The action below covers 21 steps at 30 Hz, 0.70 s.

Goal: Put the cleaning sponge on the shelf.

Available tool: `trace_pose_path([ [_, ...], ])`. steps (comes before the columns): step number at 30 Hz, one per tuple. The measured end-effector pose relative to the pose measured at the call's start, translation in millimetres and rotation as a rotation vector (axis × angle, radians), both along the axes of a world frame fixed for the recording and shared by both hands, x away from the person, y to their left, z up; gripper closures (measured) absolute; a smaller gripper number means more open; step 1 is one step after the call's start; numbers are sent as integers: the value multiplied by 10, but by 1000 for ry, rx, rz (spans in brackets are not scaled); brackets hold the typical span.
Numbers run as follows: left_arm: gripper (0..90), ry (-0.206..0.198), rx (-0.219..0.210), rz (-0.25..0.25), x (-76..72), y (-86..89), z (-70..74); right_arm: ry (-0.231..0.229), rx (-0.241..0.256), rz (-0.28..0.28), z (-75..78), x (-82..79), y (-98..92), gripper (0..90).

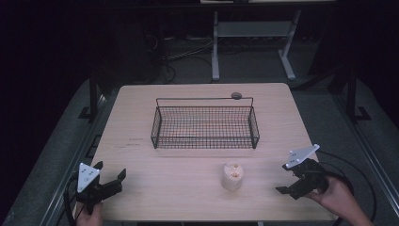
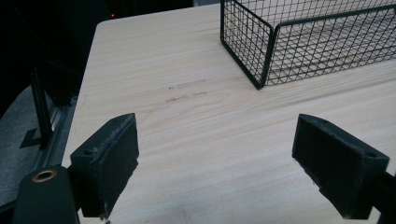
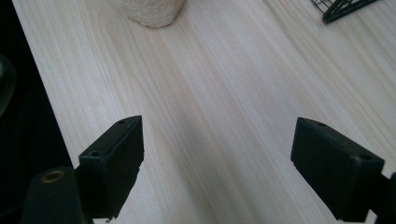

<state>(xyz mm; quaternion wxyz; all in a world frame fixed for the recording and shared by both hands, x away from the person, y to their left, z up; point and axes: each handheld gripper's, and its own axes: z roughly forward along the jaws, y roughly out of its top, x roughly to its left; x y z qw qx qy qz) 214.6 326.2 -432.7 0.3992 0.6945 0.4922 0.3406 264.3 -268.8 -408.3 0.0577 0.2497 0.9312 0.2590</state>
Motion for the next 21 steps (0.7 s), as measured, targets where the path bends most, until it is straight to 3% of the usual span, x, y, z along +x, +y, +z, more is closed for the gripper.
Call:
trace_pose_path([
  [21,138,-5,-6,-9,-7,0,-2,1,-23,70,93,83,319,163],
])
